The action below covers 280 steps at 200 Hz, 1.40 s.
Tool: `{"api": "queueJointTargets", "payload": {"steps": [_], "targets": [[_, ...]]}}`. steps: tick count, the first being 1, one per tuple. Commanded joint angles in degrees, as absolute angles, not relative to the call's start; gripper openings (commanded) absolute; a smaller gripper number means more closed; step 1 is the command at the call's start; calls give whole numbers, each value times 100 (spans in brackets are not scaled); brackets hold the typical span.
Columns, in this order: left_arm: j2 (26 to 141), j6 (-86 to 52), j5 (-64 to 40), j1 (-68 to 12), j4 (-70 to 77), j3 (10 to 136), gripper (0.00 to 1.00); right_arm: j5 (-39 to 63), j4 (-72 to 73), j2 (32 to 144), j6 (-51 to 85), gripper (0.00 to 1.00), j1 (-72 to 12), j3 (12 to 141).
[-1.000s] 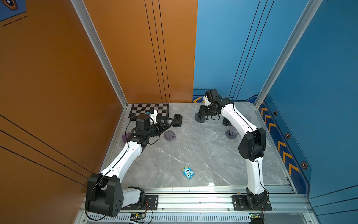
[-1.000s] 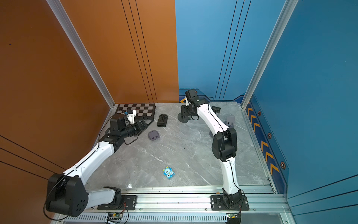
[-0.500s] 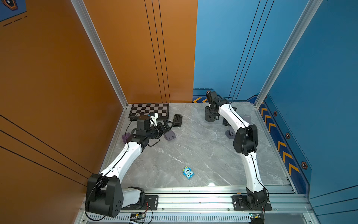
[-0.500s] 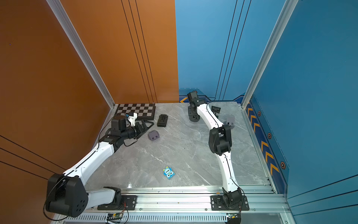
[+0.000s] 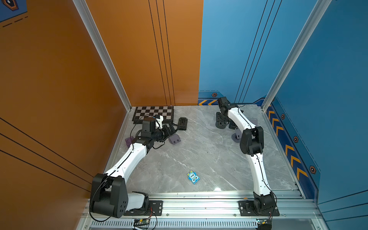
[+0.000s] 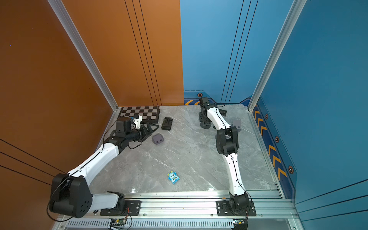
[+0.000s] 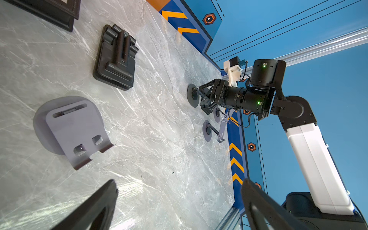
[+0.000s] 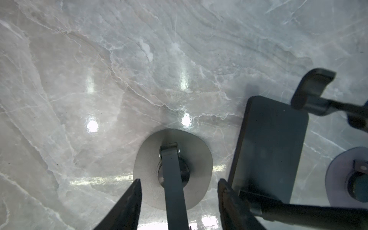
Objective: Open the phone stand
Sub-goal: Place the phone stand at the center of the board.
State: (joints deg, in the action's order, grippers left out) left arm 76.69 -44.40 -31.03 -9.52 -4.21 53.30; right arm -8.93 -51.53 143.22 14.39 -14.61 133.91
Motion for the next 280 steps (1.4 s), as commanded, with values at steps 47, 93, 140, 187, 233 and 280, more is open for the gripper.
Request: {"api": "queueJointTargets", "payload": {"steps": [47, 93, 140, 187, 233, 280], "targets": [[7875, -4324, -2811, -1300, -497, 5694, 98, -631, -5403, 14362, 1546, 74, -1297, 13617], [7838, -4333, -2751, -1406, -493, 5689, 98, -649, -5423, 14216, 1567, 100, -1230, 13662], [7745, -4340, -2691, -1468, -492, 5629, 98, -532, -5440, 14010, 1564, 100, -1245, 13880], [7574, -4357, -2643, -1512, -503, 5521, 98, -645, -5476, 13667, 1553, 100, -1382, 13887], [7136, -4323, -2396, -1503, -643, 5210, 98, -740, -5526, 13237, 1562, 100, -1834, 13866], [6067, -4439, -1788, -1392, -941, 4543, 98, 118, -5555, 13061, 1635, 100, -2411, 13791]]}}
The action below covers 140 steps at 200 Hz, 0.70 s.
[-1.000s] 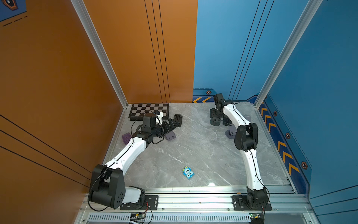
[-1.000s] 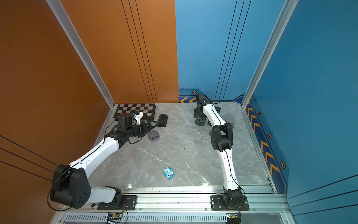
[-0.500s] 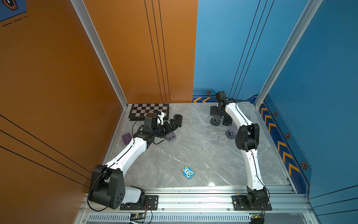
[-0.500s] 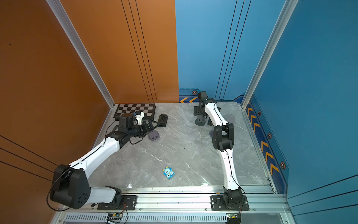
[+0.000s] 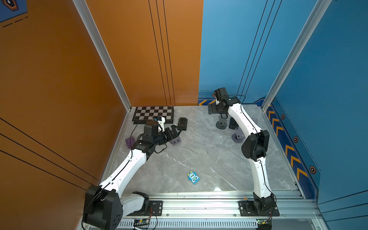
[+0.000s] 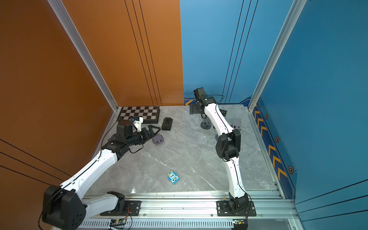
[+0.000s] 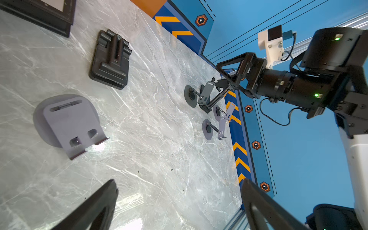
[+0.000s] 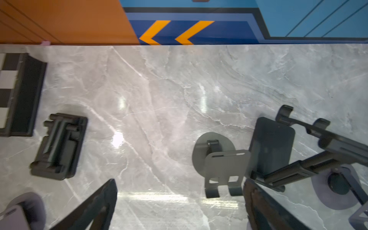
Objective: Open the phone stand
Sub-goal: Place the phone stand at the center of the board, then pick up the phone stand at the center of the board.
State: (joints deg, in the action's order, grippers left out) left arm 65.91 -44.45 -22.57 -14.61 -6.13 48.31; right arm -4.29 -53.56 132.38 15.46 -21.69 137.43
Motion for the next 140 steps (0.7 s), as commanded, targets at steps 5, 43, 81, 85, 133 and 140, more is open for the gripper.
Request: {"api": "queueJointTargets", "payload": {"steps": [5, 43, 81, 85, 133, 140], "targets": [[5912, -4445, -1706, -1381, -1011, 4480, 98, 228, -5555, 13062, 1635, 100, -2469, 13786], [4692, -4324, -1253, -1129, -2056, 4134, 98, 797, -5473, 13125, 1595, 100, -3098, 13629], [3630, -4283, -1271, -746, -2997, 3911, 98, 1053, -5332, 13372, 1600, 100, -3713, 13457], [3543, -4262, -1276, -712, -3103, 3911, 98, 1069, -5335, 13420, 1585, 100, -3775, 13449], [2944, -3869, -1236, -463, -4400, 4151, 98, 1152, -5282, 13875, 1417, 100, -4445, 13492], [2885, -3829, -1215, -442, -4549, 4195, 98, 1103, -5276, 13949, 1402, 100, -4502, 13505]]}}
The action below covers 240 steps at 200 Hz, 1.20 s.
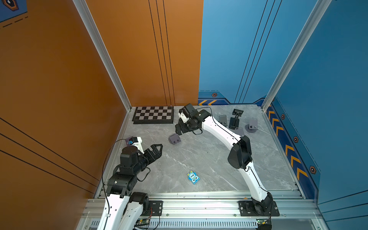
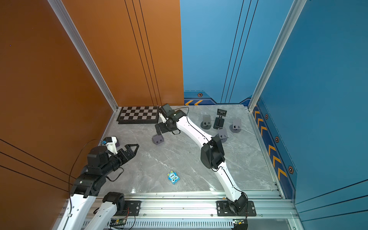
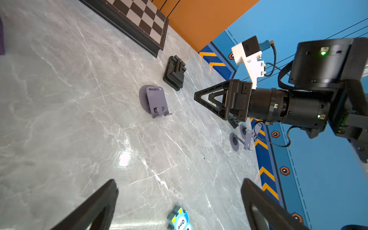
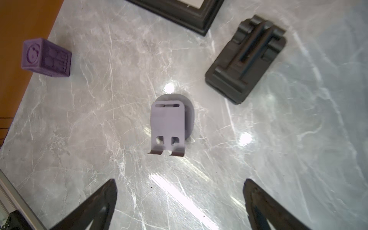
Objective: Open the phone stand
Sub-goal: Pick up the phone stand at the center of the board.
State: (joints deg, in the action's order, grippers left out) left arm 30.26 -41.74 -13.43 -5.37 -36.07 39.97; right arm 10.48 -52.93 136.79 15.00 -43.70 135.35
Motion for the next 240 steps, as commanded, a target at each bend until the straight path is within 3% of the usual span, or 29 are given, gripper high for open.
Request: {"api": "queueJointTargets", "payload": {"steps": [1, 87, 191, 240], "targets": [[2875, -3826, -1214, -441, -4569, 4198, 98, 1092, -5275, 13962, 1400, 100, -4514, 13502], [2470, -3867, -1588, -345, -5188, 4385, 98, -303, -5326, 14724, 1247, 100, -5017, 14176], [2786, -3593, -1987, -343, -5330, 4732, 98, -135, -5113, 15458, 1415, 95, -4908, 14912], [2933, -3495, -2011, -325, -5329, 4752, 98, 121, -5089, 15600, 1508, 83, -4851, 14935]]}}
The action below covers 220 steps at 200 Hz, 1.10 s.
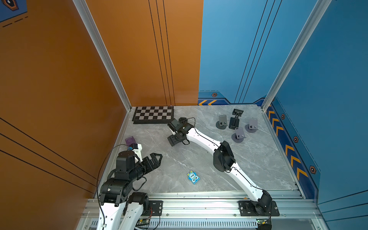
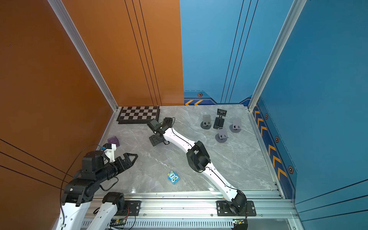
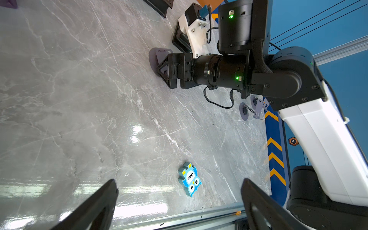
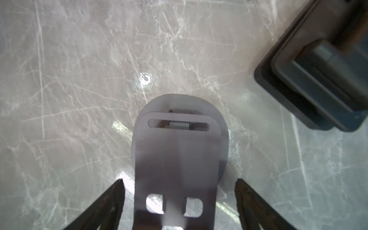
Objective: Open the phone stand
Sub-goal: Pick up the phone stand at the center of the board.
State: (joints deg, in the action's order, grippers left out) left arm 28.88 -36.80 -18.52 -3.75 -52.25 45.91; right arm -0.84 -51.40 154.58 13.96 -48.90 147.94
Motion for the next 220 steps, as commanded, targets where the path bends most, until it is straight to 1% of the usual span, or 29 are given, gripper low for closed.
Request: {"api": "queueJointTargets", "payload": {"steps": [1, 36, 52, 66, 84, 94, 118, 139, 163, 186, 220], "targets": [[2934, -3496, -2012, -325, -5323, 4753, 98, 118, -5089, 15605, 1510, 83, -4851, 14934], [2944, -3475, -1996, -299, -5320, 4704, 98, 244, -5094, 15665, 1520, 82, -4822, 14917], [2927, -3487, -1993, -290, -5313, 4676, 98, 264, -5115, 15685, 1512, 78, -4817, 14898], [2916, -3493, -1993, -281, -5317, 4676, 98, 264, -5124, 15680, 1520, 70, -4802, 14902], [2917, -3487, -1985, -277, -5318, 4658, 98, 248, -5122, 15632, 1537, 57, -4791, 14907], [2929, -3498, -1971, -259, -5320, 4661, 98, 239, -5123, 15597, 1546, 51, -4767, 14902], [3084, -3502, -1921, -238, -5320, 4672, 98, 253, -5141, 15485, 1587, 43, -4700, 14877], [3282, -3460, -1877, -229, -5309, 4713, 98, 326, -5150, 15324, 1624, 39, -4621, 14805], [3513, -3412, -1766, -220, -5274, 4754, 98, 481, -5148, 15043, 1750, 37, -4524, 14571], [3570, -3508, -1781, -224, -5033, 4573, 98, 628, -5134, 14818, 1828, 32, -4485, 14327], [3515, -3896, -1825, -221, -4325, 4121, 98, 877, -5131, 14542, 1915, 32, -4426, 14133]]}}
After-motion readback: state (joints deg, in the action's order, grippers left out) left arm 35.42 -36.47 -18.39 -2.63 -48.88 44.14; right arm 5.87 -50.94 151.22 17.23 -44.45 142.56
